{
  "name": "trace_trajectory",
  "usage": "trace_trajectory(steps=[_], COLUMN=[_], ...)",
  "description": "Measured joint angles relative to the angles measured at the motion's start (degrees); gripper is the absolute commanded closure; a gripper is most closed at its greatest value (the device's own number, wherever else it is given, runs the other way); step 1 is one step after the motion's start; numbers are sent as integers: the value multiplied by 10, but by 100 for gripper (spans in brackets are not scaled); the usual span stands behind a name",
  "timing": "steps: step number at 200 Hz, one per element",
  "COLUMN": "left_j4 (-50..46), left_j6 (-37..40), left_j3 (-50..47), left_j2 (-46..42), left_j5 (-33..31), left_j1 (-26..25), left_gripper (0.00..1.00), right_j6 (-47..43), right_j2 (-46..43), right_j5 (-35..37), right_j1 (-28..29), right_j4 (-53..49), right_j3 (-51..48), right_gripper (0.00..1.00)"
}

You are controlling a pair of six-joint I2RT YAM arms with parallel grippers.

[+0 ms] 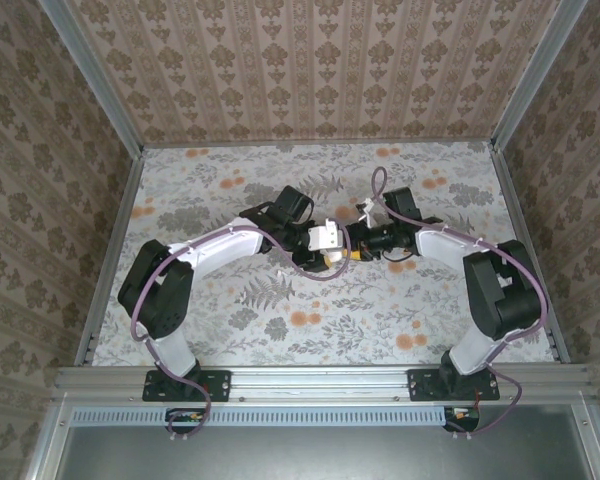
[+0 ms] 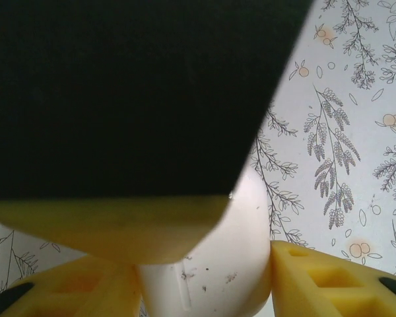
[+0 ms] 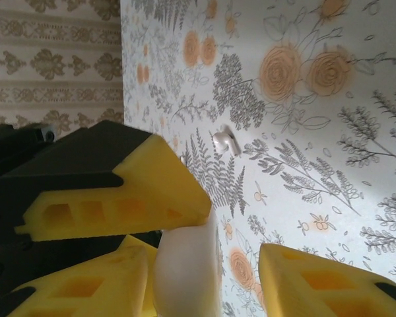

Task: Insert wireless bluetooth earbuds into charging case

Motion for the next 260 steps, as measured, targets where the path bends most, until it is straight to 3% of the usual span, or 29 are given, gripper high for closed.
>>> trace_trajectory(steps=[57, 94, 153, 173, 215, 260], left_j4=[-9, -11, 12, 49, 198, 291], left_j6=[0, 2, -32, -84, -285, -483], left_j3=[2, 2, -15, -41, -120, -123], left_j2=[0, 0, -24, -66, -155, -146], left_j5=[0, -1, 4, 30, 136, 247], left_j1=[0, 0, 19, 50, 159, 176], left_gripper=[48, 39, 35, 35, 38, 39], right_j6=[-26, -35, -35, -35, -26, -26], right_j2=[15, 15, -16, -35, -76, -112], right_j5=[-17, -13, 26, 33, 47, 45], right_j1=[8, 8, 7, 3, -2, -2], right_j4=[-26, -30, -7, 11, 101, 218], right_j3=[13, 15, 5, -4, -56, -67], right_gripper=[64, 72, 77, 78, 79, 81])
